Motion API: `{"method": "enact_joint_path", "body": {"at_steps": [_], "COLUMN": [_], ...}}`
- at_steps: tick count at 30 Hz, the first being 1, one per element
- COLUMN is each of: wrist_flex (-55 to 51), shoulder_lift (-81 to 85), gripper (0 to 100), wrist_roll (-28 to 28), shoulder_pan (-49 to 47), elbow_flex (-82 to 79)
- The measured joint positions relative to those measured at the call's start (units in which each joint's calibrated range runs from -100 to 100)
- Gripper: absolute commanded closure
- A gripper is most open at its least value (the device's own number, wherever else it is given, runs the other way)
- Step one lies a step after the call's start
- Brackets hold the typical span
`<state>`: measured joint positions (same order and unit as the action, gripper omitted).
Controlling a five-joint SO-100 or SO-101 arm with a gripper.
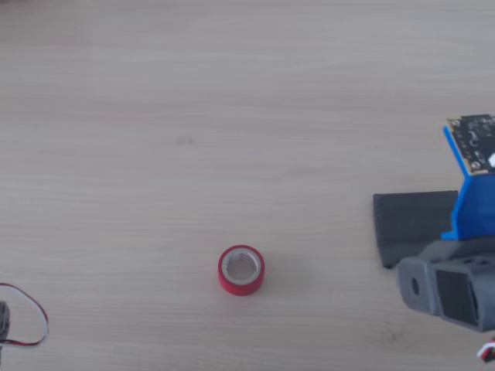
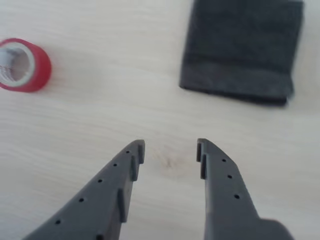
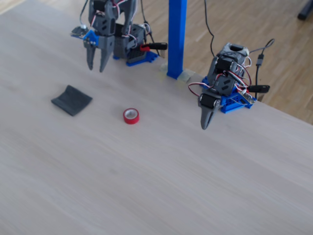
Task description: Grab the red tape and move it to the grey mat
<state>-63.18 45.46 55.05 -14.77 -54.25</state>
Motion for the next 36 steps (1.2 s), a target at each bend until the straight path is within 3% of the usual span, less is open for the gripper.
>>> {"method": "enact_joint_path", "body": {"at_steps": [16,26,36], "wrist_flex": [23.85,25.27,25.27], "shoulder_lift": [-18.15,-26.48,-33.97], "gripper": [83,83,83], "wrist_roll": [0.78,3.52,4.51], "shoulder_pan": [-13.16,-21.02,-21.76], "elbow_flex": [0.81,4.74,9.85]}}
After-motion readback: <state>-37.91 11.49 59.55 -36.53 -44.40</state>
